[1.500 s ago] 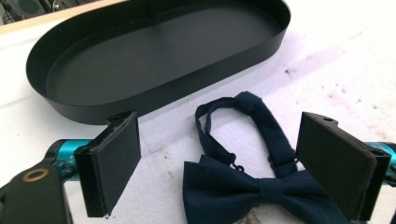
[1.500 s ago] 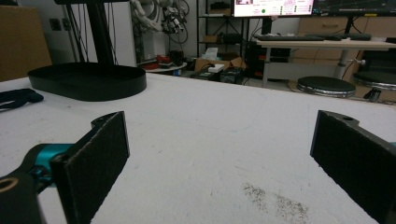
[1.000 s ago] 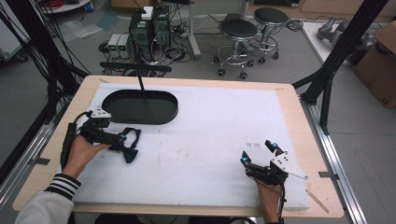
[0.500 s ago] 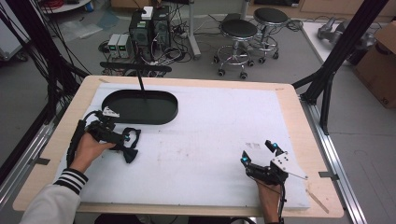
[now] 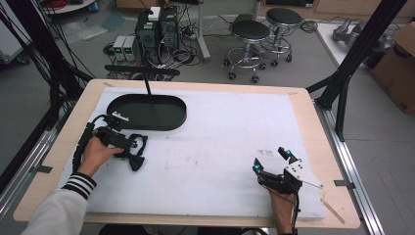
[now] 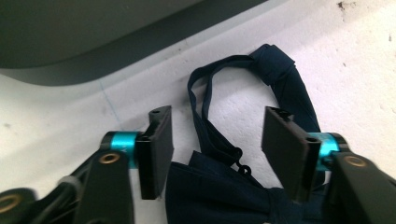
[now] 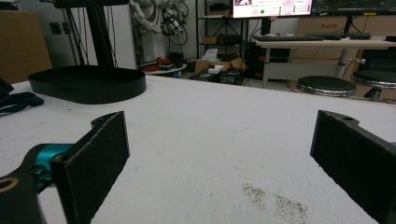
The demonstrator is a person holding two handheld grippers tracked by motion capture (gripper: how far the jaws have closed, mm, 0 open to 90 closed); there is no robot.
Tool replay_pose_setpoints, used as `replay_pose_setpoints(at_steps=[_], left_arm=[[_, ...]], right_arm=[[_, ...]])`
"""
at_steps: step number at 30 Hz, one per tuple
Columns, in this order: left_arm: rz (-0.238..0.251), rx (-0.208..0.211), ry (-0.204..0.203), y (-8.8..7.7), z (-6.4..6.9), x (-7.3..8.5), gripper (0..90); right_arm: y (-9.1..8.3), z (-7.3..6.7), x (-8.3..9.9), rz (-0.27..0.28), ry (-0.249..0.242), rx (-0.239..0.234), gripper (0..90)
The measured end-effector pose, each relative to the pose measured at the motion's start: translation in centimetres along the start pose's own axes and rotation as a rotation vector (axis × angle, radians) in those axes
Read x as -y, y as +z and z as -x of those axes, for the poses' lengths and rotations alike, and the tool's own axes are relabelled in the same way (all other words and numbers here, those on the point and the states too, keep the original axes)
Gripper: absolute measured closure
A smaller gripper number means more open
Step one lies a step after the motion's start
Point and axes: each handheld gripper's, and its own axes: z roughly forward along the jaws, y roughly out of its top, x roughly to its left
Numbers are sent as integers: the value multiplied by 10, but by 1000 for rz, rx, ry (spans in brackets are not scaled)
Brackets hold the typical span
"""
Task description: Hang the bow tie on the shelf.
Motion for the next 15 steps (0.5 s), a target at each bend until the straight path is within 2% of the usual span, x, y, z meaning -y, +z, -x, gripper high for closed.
replay_pose_setpoints(at_steps=[6,15], left_arm=[[-34,-2,-42,5,-1,-1,464],[-58,-3,-45,9,-1,-2,566]], right_arm=[[0,0,0,0,3,-1,35],[0,0,0,-2,7,1,35]])
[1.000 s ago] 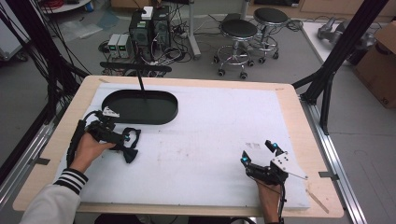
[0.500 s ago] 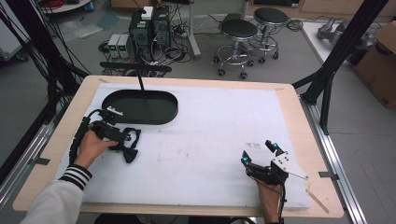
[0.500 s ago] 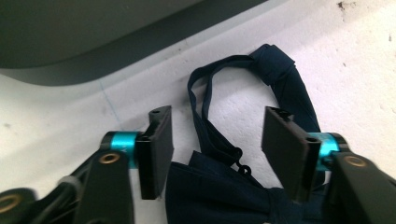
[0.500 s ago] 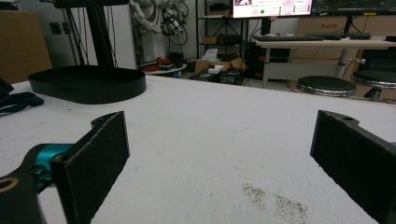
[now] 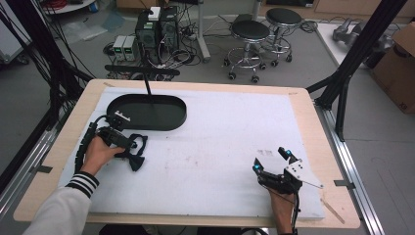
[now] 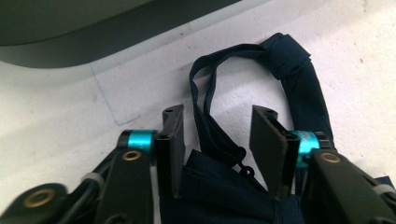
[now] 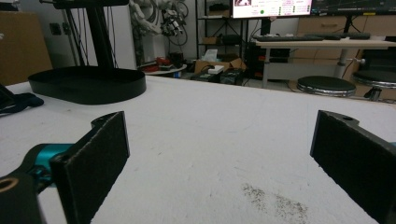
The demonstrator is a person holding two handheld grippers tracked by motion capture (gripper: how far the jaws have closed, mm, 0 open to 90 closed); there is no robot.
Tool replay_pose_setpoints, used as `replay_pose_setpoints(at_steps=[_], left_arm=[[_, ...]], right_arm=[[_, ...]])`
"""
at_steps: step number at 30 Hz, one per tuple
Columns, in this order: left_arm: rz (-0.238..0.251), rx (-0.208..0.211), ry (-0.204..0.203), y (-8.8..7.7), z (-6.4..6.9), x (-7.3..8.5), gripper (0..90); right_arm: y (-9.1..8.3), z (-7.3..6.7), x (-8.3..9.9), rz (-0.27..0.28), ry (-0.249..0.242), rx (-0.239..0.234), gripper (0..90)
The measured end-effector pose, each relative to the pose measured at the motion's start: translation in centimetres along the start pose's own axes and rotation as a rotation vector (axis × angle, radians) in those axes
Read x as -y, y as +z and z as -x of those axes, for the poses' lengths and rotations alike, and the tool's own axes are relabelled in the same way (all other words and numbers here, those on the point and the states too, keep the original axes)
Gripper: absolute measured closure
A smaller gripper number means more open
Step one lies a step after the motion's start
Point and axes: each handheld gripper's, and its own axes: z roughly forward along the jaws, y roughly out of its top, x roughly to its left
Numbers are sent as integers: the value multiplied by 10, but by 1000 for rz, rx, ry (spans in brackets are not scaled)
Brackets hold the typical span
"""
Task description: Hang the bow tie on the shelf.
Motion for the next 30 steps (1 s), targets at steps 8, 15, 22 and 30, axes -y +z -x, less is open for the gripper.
replay_pose_setpoints(at_steps=[8,15,22,30], left_arm=[[-2,-23,-25,1,-1,-1,671],[2,-28,-44,0,-2,-1,866],[8,-28,-43,-1,-2,-1,879],[127,-29,-19,-14,-1,0,879]], right_arm=[[0,0,0,3,-3,0,35],[0,0,0,2,-1,1,35],[0,0,0,1,-1,1,35],[0,0,0,1,-1,0,35]])
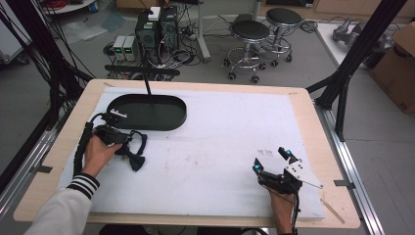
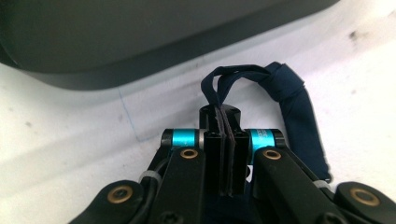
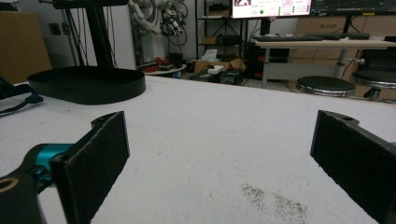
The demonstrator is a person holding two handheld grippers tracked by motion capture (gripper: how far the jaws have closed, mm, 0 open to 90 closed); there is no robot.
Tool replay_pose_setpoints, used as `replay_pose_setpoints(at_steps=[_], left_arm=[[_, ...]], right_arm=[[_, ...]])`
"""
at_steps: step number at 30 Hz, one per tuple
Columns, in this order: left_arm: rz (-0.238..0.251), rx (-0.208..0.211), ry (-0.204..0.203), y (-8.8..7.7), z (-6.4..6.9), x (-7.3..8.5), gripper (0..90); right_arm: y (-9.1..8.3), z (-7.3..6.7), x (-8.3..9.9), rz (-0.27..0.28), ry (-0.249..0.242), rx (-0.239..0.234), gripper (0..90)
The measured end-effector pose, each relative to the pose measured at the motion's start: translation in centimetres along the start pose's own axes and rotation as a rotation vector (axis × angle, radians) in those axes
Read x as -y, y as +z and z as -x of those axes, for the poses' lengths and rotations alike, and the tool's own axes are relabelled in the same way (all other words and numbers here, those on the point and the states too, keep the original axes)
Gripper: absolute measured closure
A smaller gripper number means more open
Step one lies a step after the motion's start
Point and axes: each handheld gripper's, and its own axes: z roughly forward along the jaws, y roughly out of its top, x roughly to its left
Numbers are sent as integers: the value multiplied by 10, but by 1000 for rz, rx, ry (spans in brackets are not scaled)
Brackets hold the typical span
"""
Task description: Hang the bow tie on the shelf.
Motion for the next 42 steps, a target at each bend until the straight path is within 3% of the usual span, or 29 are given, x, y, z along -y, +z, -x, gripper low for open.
replay_pose_setpoints(at_steps=[1,2,4,7,10,14,15,18,19,22,25,30,42], left_arm=[[49,15,22,-5,1,0,879],[49,15,22,-5,1,0,879],[119,24,50,-12,3,0,879],[156,22,67,-16,4,1,879],[241,51,123,-22,6,2,881],[323,109,115,-27,5,2,883],[323,109,115,-27,5,2,883],[403,141,105,-32,5,1,884],[458,156,109,-36,5,2,884],[533,165,114,-41,5,1,884],[575,168,112,-44,4,1,885],[673,148,119,-50,3,1,886],[693,131,110,-49,-3,-1,887]], right_arm=[[0,0,0,1,0,1,35],[0,0,0,0,-1,0,35],[0,0,0,1,0,1,35],[0,0,0,1,0,1,35],[0,0,0,1,-1,0,35],[0,0,0,-1,2,0,35],[0,0,0,0,2,0,35],[0,0,0,0,2,0,35],[0,0,0,2,1,2,35],[0,0,0,2,1,2,35],[0,0,0,6,-4,2,35],[0,0,0,7,-4,3,35],[0,0,0,7,-5,3,35]])
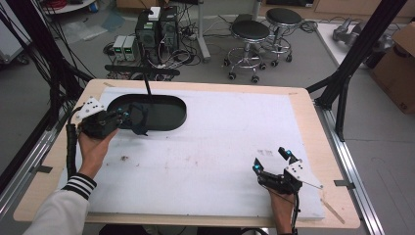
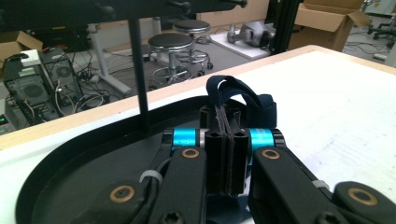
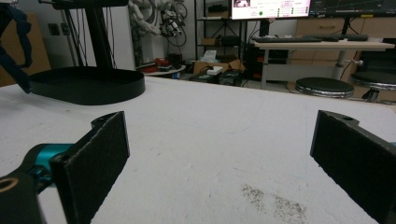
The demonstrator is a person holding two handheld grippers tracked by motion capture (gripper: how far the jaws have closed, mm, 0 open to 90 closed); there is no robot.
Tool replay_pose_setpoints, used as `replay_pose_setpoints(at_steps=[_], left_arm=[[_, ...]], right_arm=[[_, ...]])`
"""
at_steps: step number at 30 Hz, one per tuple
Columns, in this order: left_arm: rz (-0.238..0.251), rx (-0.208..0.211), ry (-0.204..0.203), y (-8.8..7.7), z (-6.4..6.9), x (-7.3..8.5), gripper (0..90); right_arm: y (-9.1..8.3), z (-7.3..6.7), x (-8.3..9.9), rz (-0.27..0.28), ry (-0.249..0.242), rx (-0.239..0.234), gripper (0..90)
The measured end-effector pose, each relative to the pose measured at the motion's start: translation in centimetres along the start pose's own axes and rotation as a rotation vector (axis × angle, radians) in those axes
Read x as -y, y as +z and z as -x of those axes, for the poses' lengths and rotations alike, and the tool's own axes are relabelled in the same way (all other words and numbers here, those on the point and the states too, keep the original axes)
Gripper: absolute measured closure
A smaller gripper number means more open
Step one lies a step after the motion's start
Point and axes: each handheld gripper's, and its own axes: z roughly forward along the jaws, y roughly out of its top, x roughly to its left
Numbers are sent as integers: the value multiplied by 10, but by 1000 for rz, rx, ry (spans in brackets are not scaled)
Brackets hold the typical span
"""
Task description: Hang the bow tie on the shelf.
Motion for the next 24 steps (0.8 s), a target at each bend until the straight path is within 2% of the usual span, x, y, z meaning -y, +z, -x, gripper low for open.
replay_pose_setpoints(at_steps=[5,10,24], left_arm=[[17,-13,-11,1,-7,-7,886],[29,-30,5,3,-10,-16,887],[48,-81,-1,10,-27,-38,887]], right_arm=[[0,0,0,-2,5,1,35],[0,0,0,0,0,0,35],[0,0,0,-1,-1,0,35]])
